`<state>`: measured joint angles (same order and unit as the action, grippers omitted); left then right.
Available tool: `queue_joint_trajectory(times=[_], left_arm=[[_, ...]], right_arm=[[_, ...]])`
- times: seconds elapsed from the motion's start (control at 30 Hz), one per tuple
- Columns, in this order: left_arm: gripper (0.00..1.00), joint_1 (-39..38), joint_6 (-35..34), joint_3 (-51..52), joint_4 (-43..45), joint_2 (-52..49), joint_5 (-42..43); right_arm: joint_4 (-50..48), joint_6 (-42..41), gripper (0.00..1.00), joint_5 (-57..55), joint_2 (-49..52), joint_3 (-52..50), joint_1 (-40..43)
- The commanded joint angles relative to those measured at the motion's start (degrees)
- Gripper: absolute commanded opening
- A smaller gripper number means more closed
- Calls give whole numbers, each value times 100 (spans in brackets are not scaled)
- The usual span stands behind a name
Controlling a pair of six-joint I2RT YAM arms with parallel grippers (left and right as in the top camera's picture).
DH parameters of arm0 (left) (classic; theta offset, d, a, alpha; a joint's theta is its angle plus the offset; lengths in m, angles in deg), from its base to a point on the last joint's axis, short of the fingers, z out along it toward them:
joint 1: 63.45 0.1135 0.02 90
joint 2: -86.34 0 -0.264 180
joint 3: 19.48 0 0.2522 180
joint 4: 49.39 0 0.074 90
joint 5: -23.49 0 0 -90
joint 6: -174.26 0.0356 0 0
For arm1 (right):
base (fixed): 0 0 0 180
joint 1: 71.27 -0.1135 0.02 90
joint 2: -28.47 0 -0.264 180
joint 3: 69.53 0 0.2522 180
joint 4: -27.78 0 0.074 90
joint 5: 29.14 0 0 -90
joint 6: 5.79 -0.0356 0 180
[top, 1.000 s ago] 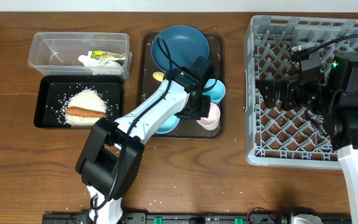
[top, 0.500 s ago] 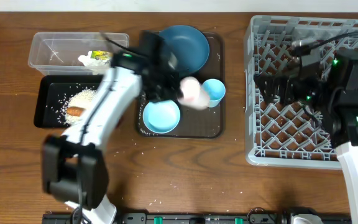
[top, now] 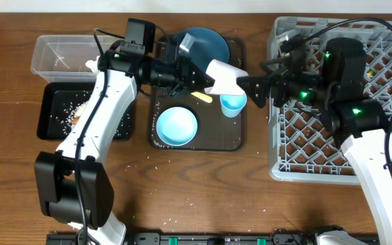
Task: Sort waste into correct bins and load items into the dishwasher rack
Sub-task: 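Hand the pink cup from the left gripper to the right gripper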
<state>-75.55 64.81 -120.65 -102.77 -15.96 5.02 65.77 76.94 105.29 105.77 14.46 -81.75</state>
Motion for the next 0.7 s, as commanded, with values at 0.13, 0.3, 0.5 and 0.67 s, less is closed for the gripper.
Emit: queue_joint_trajectory(times=[0.13,0.3,0.5,0.67], left_arm=[[6,20,48,-79,162,42,1185],[6,20,9,-79,164,42,1305],[6,20,9,-79,164,42,1751],[7,20,11,-79,162,42,1825]], right_arm=[[-83,-96,95,511,101,90,-160],[-199,-35,93,728,199,90,-236],[-439,72,86,1139,323,90,-339],[-656,68,80,1311,352,90,-385]])
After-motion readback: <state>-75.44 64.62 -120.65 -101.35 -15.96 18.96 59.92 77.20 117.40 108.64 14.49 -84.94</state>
